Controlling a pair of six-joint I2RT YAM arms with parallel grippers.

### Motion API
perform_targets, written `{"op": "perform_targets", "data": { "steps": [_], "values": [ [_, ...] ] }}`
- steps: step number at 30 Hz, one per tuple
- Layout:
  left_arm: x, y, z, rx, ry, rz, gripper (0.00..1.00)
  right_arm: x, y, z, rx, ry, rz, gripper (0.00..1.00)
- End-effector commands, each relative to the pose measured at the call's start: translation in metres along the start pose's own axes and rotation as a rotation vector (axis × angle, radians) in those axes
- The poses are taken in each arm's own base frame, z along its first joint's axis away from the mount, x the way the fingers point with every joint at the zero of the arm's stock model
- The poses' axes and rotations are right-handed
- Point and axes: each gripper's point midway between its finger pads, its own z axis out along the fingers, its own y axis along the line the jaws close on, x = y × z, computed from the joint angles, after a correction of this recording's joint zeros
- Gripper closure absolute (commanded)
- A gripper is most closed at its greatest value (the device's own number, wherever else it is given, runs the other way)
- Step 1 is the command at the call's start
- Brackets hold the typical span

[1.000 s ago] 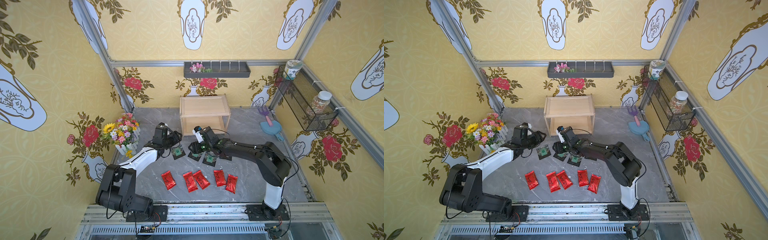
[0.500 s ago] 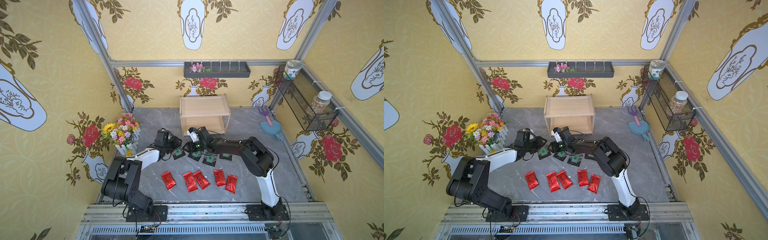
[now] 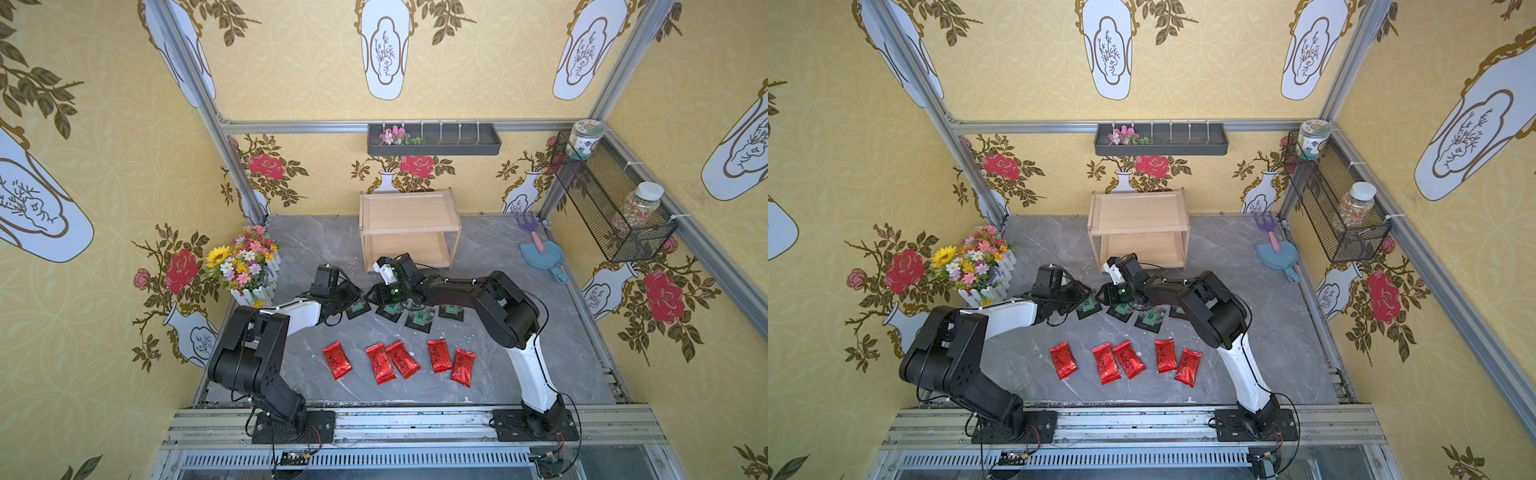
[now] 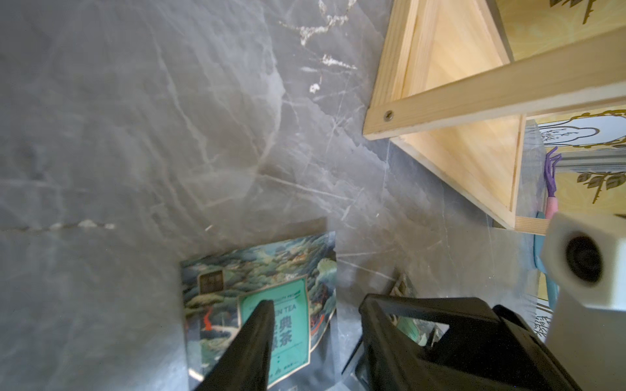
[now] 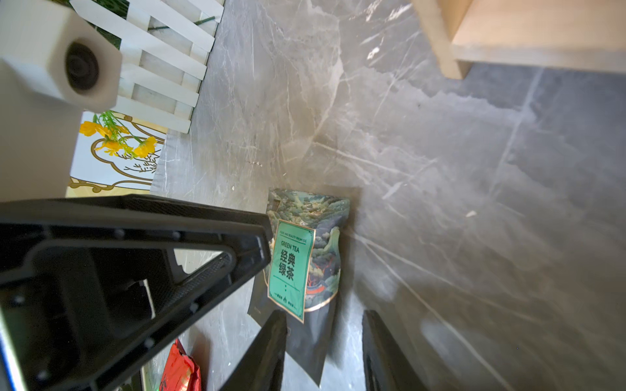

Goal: Place the tea bags on the shelf by color
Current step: Pick up the tea bag from the center of the board.

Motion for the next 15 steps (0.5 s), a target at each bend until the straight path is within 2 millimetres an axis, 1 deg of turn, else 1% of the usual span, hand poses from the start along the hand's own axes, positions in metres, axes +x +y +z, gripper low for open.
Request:
{"op": "perform_targets", "data": {
  "steps": [1,7,15],
  "values": [
    [-0.002,0.004,-0.001,-0.011,-0.023,0.003,0.52,-0.003,0.006,0.002,-0.039,0.001,0.017,0.58],
    [0.0,0.01,-0.003,-0.026,-0.036,0.005,0.52,0.002,0.007,0.006,-0.06,0.024,0.059,0.58],
    [0.007,0.02,0.002,-0.037,-0.025,0.002,0.52,-0.002,0.006,0.006,-0.107,0.015,0.133,0.59]
  ]
}}
